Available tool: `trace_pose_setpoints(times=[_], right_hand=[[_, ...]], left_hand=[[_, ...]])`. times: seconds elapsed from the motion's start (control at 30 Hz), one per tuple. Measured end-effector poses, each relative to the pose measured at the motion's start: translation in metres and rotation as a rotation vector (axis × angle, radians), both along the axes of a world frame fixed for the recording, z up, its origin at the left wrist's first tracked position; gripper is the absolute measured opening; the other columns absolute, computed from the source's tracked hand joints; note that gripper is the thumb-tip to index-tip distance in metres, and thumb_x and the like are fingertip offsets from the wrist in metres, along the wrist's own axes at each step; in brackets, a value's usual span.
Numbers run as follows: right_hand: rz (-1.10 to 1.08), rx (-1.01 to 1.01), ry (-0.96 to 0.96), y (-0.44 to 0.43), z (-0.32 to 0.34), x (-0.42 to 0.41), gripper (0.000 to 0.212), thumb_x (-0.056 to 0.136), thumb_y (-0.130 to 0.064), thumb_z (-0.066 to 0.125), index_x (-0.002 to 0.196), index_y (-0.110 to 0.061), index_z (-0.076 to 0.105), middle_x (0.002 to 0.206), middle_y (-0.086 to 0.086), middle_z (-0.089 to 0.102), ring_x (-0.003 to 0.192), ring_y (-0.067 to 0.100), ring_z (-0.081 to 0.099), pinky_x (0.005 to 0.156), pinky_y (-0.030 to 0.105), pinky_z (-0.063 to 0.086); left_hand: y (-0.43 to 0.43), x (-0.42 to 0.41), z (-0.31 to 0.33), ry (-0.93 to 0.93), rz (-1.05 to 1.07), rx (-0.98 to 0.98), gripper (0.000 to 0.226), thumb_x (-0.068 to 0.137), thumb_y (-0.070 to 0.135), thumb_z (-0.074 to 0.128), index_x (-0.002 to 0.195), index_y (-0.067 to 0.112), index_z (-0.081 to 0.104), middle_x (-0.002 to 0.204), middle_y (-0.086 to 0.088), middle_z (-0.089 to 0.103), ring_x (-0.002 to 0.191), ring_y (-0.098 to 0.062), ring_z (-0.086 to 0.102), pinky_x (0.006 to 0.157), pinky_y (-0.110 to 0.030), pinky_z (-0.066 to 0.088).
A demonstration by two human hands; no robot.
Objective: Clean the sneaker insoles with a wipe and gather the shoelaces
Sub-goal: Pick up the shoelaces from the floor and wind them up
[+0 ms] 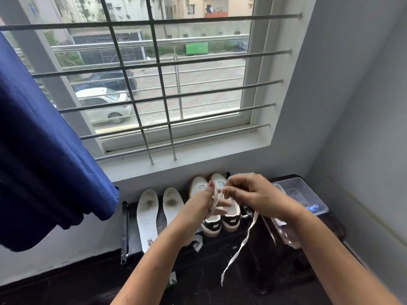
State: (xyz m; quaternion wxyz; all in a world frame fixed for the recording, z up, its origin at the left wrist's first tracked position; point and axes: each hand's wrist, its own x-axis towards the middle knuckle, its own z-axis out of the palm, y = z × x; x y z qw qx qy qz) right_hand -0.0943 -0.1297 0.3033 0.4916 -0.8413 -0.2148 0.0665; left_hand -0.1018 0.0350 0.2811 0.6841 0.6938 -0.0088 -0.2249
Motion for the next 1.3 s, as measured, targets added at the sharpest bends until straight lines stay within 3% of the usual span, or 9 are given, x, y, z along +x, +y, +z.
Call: trace_pose_setpoints(times=[0.17,0.27,0.4,0.53,0.67,0.77,1.0,1.13,1.3], right_hand=[[-0.12,0.14,0.041,-0.006,-0.011,0.022,0.022,0.09,-0.027,0.061,0.076,-0.011,0.066,0.061,-0.002,0.056,0.06,0.011,0.052,0.059,0.035,0.044],[-0.203,0.234,0.107,-0.003,-0.033,0.021,0.022,0.091,-0.023,0.06,0.07,-0.019,0.067,0.061,-0.01,0.06,0.062,0.005,0.055,0.062,0.026,0.042],[-0.187,0.261,0.188,0.008,-0.059,0.007,0.017,0.087,-0.028,0.059,0.088,-0.018,0.072,0.077,-0.003,0.07,0.067,0.015,0.061,0.068,0.034,0.05],[-0.067,0.175,0.207,0.019,-0.064,-0.013,0.023,0.096,-0.025,0.052,0.076,-0.02,0.063,0.053,-0.016,0.05,0.052,-0.003,0.041,0.054,0.013,0.031],[-0.002,0.033,0.137,0.008,-0.051,-0.012,0.025,0.091,-0.041,0.055,0.076,-0.024,0.064,0.058,-0.014,0.051,0.058,-0.002,0.043,0.057,0.016,0.035],[-0.033,0.009,0.022,-0.002,-0.032,0.003,0.03,0.087,-0.049,0.056,0.076,-0.024,0.066,0.059,-0.004,0.05,0.057,0.009,0.042,0.056,0.032,0.034],[-0.192,0.289,0.103,-0.006,-0.027,0.032,0.019,0.088,-0.021,0.063,0.07,-0.016,0.063,0.058,-0.013,0.056,0.058,0.0,0.049,0.057,0.018,0.039],[-0.171,0.34,0.249,0.011,-0.053,0.014,0.025,0.091,0.001,0.051,0.072,-0.013,0.06,0.053,-0.016,0.054,0.05,-0.005,0.047,0.051,0.011,0.036],[-0.057,0.067,0.178,0.014,-0.054,-0.004,0.024,0.096,-0.023,0.052,0.073,-0.019,0.058,0.054,-0.018,0.051,0.052,-0.003,0.043,0.054,0.011,0.032]], left_hand=[[-0.004,-0.007,0.006,0.108,-0.161,-0.253,0.065,0.091,0.048,0.027,0.122,-0.003,0.052,0.087,-0.012,0.072,0.079,-0.029,0.07,0.086,-0.034,0.052],[-0.001,-0.006,0.011,0.12,-0.169,-0.404,0.066,0.087,0.048,0.029,0.119,-0.003,0.055,0.085,-0.013,0.072,0.076,-0.028,0.07,0.075,-0.03,0.055],[0.007,0.002,0.01,0.089,-0.071,-0.586,0.066,0.091,0.048,0.028,0.122,-0.004,0.055,0.097,-0.017,0.071,0.088,-0.03,0.069,0.089,-0.041,0.052],[0.011,0.018,0.001,0.006,0.169,-0.512,0.068,0.087,0.05,0.032,0.129,0.0,0.047,0.117,-0.02,0.066,0.103,-0.029,0.064,0.094,-0.039,0.048],[0.02,0.027,-0.017,-0.118,0.216,-0.114,0.064,0.089,0.052,0.026,0.133,0.008,0.043,0.117,-0.01,0.065,0.114,-0.022,0.059,0.092,-0.027,0.045],[0.022,0.025,-0.023,-0.075,-0.003,0.022,0.101,0.075,0.077,0.027,0.131,-0.005,0.044,0.11,-0.011,0.069,0.107,-0.023,0.064,0.097,-0.029,0.044],[0.004,0.022,-0.004,0.112,-0.291,-0.41,0.09,0.081,0.068,0.023,0.121,-0.005,0.056,0.096,-0.018,0.069,0.094,-0.036,0.067,0.096,-0.044,0.047],[0.009,0.031,-0.004,0.064,-0.216,-0.629,0.092,0.08,0.069,0.03,0.13,-0.006,0.049,0.115,-0.022,0.065,0.102,-0.035,0.065,0.092,-0.041,0.052],[0.016,0.048,-0.019,-0.01,-0.043,-0.504,0.116,0.057,0.082,0.058,0.139,0.002,0.037,0.128,-0.016,0.06,0.117,-0.033,0.058,0.101,-0.041,0.045]])
